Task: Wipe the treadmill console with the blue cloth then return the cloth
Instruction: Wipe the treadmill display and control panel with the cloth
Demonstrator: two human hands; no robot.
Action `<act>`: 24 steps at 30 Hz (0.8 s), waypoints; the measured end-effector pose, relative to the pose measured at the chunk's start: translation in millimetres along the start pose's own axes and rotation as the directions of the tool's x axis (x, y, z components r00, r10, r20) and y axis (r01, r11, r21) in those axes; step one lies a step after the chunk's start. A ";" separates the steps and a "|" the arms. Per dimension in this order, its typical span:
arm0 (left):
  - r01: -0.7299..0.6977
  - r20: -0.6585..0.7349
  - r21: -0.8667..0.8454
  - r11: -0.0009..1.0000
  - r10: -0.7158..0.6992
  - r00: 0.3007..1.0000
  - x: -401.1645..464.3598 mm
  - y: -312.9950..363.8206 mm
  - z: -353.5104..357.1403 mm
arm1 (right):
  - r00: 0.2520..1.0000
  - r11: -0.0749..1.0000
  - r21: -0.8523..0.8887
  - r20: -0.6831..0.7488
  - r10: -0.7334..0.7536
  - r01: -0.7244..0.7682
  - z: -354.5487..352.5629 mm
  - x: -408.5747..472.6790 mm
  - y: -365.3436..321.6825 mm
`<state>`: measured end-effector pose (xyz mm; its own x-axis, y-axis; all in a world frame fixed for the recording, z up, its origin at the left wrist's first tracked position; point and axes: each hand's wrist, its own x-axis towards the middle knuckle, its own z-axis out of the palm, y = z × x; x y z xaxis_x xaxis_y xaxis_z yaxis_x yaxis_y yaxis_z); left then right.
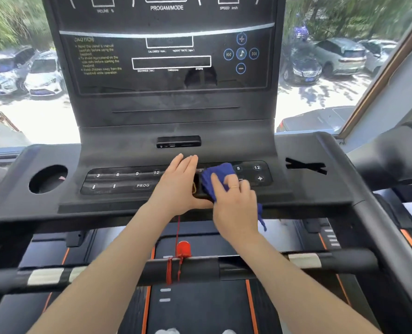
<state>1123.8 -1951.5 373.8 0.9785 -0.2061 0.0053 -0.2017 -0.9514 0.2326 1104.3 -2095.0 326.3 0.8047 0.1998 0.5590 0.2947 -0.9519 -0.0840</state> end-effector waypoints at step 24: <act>0.370 -0.072 -0.045 0.928 -0.372 0.925 -80.6 -166.1 -32.7 | 0.919 0.984 -0.102 0.354 0.172 -0.145 10.9 71.2 -120.0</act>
<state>1079.8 -1769.3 366.5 0.9836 0.1802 -0.0114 0.1768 -0.9489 0.2615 1131.9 -1964.1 367.2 0.9728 0.1022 0.2079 0.1210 -0.9894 -0.0799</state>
